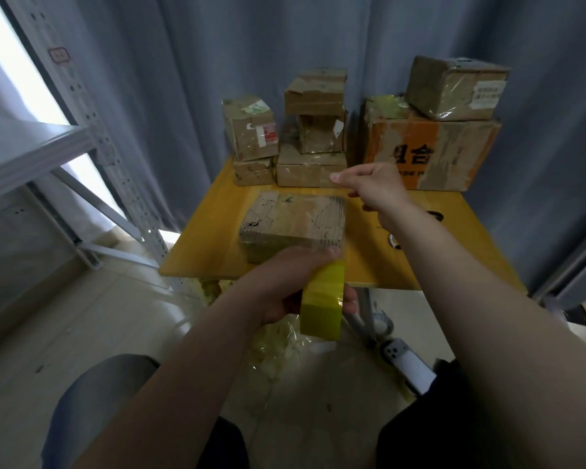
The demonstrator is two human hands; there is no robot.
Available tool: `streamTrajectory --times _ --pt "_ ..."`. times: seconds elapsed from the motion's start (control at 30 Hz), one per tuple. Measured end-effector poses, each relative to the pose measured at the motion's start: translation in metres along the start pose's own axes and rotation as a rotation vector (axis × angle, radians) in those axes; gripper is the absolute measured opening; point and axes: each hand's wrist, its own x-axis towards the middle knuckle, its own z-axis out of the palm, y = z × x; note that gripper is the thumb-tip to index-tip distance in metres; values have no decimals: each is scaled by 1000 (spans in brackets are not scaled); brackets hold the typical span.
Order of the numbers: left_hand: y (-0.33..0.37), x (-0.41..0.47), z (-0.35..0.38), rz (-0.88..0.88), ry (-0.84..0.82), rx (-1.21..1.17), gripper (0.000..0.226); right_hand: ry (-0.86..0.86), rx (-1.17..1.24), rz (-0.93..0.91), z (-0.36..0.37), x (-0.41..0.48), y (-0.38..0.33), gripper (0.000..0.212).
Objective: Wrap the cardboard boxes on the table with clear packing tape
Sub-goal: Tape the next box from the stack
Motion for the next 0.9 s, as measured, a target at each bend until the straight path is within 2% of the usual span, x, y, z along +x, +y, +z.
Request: streamTrajectory --times 0.13,0.43,0.5,0.6,0.7,0.8,0.83,0.9 --pt "0 8 -5 -27 2 5 36 -8 -52 3 1 6 6 9" --pt "-4 22 -6 -72 26 23 32 3 -64 46 6 11 30 7" --pt "-7 25 -4 -67 41 22 31 27 -52 4 9 12 38 6" --pt "-8 28 1 -63 52 12 30 65 -163 -90 13 17 50 5" --pt "-8 30 3 -58 56 -3 30 76 -374 -117 16 21 47 23" --pt "-8 33 8 -49 76 -17 29 82 -665 -87 13 19 36 70" --pt "-9 35 9 -47 84 -18 29 95 -662 -110 10 15 29 73" --pt "-9 37 9 -50 94 -32 29 103 -482 -235 2 -1 15 59"
